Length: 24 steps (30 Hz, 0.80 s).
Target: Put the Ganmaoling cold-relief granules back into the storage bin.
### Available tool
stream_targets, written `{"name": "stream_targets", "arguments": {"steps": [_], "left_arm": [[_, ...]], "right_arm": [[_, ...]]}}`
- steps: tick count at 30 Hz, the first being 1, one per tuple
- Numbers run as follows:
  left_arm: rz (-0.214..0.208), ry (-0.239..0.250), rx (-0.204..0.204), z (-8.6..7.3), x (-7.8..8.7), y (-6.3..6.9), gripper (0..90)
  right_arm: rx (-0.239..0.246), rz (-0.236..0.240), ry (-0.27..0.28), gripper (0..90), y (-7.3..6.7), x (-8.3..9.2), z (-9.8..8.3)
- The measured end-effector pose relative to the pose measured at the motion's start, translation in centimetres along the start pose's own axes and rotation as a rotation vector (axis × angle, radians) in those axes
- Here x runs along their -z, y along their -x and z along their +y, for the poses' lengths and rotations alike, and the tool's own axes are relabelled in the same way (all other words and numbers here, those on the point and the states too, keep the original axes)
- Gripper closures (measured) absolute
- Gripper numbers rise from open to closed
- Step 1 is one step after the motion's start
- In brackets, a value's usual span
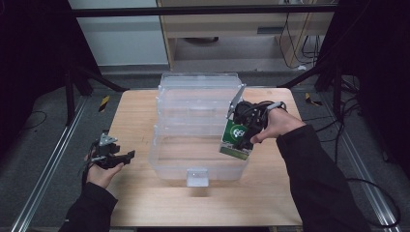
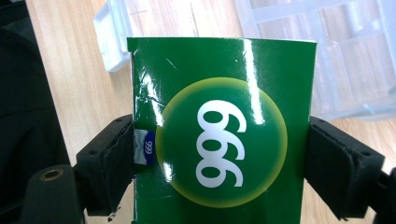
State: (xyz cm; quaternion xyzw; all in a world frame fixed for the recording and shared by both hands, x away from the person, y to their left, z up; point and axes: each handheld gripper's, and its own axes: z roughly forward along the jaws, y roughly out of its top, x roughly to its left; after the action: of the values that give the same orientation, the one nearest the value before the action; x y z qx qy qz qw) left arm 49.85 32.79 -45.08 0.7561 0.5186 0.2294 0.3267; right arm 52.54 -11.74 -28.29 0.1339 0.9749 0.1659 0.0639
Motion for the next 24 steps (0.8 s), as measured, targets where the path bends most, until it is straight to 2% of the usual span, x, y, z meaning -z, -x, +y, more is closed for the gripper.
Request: {"name": "stream_targets", "arguments": {"steps": [9,15,21,24], "left_arm": [[-0.002,-0.005,-0.003,0.0,-0.1,0.0,32.0],[-0.002,-0.004,-0.002,0.0,-0.1,0.0,32.0],[-0.004,-0.005,-0.002,0.0,-0.1,0.0,32.0],[-0.004,-0.004,-0.003,0.0,-0.1,0.0,32.0]], "right_arm": [[0.116,0.043,0.013,17.5,0.1,-1.1,0.3],[0.157,0.074,-0.002,17.5,0.2,-1.7,0.5],[0.207,0.086,-0.015,17.5,0.2,-2.5,0.5],[0.215,0.086,-0.013,17.5,0.3,-2.9,0.6]]}}
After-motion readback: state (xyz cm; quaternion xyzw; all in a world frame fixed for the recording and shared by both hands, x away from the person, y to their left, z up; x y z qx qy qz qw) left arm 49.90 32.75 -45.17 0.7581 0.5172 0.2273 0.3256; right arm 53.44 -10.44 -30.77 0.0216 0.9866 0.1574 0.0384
